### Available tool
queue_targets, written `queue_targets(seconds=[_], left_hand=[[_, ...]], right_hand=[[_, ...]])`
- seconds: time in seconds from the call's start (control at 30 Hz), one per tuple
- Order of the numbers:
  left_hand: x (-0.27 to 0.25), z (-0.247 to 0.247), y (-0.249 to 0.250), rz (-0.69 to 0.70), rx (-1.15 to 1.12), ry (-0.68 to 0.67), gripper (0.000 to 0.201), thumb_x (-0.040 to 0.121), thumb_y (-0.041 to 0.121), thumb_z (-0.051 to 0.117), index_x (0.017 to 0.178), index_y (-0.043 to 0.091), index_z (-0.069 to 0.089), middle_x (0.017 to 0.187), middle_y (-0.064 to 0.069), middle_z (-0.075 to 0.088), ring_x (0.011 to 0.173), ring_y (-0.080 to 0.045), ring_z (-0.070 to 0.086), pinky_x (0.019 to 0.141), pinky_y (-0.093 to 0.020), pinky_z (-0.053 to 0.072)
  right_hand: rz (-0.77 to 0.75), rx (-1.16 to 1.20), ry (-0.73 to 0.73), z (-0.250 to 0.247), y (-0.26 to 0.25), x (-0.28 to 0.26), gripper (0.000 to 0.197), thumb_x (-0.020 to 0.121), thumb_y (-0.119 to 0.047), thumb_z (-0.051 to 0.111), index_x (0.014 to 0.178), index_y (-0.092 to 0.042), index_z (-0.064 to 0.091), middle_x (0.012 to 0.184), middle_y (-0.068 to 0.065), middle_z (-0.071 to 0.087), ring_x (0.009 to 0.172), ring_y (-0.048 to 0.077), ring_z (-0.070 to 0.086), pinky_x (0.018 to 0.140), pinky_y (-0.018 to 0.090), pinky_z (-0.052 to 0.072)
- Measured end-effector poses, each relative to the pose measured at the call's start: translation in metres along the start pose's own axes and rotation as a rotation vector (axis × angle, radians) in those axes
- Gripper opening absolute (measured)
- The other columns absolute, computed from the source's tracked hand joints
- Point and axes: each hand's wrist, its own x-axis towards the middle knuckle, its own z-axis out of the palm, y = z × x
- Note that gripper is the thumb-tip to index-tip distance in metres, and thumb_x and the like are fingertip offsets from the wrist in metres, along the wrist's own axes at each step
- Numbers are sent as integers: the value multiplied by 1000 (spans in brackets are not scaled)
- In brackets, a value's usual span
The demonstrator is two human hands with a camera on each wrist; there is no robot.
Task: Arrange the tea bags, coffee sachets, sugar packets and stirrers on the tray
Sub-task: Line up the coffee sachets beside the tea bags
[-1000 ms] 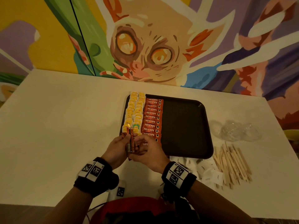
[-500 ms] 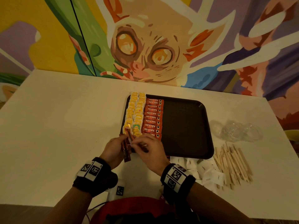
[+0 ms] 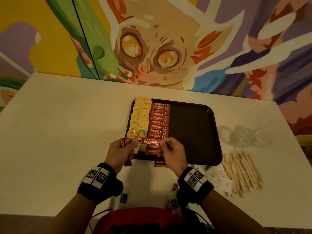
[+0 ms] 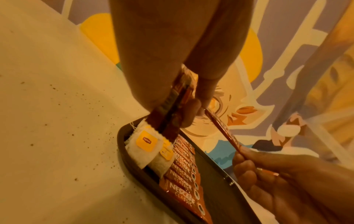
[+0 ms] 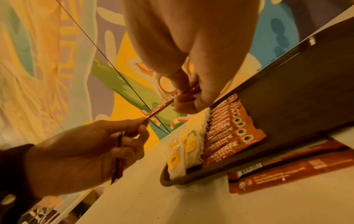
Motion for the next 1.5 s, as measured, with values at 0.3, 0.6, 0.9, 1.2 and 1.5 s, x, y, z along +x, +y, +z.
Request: queue_targets(seconds=[0.3,0.6,0.9,1.2,1.5], left_hand=[[-3,3,3,170,392,-82,5,84,26,72,86,24,68,84,8,68,70,-7,62,49,-11,44],[-5,11,0,277,541,-222,3,87,15,70,89,14,72,72,14,66,56,9,59,49,-8,45],[-2,10,-7,65,148,24,15,84,18,73,93,7,69,68,-5,66,36,-12,41,38,-22,34],[2,5,-16,45,269,25,6,84,15,73,89,16,70,85,-1,68,68,-4,62,70,-27,56],[22,22,-36,95,783,27,19,88,28,66,101,14,68,99,-6,69,93,-24,64,82,-30,51]], right_hand=[[-104,-290,-84,-14,-6,5,8,98,-21,57,96,-26,63,93,-11,65,77,1,61,67,14,48],[-177,-250,-186,1,-10,6,8,94,-24,63,98,-30,65,102,-11,67,91,6,65,79,27,58],[65,-93,-425,11,12,-14,7,94,-10,63,101,-11,64,92,7,69,72,15,70,70,29,60],[116,-313,-202,-17,24,3,16,94,-22,64,108,-15,67,95,-7,65,78,5,63,69,19,53],[206,-424,44,-25,44,16,13,93,-20,65,106,-18,67,109,-3,69,92,5,60,62,9,41]])
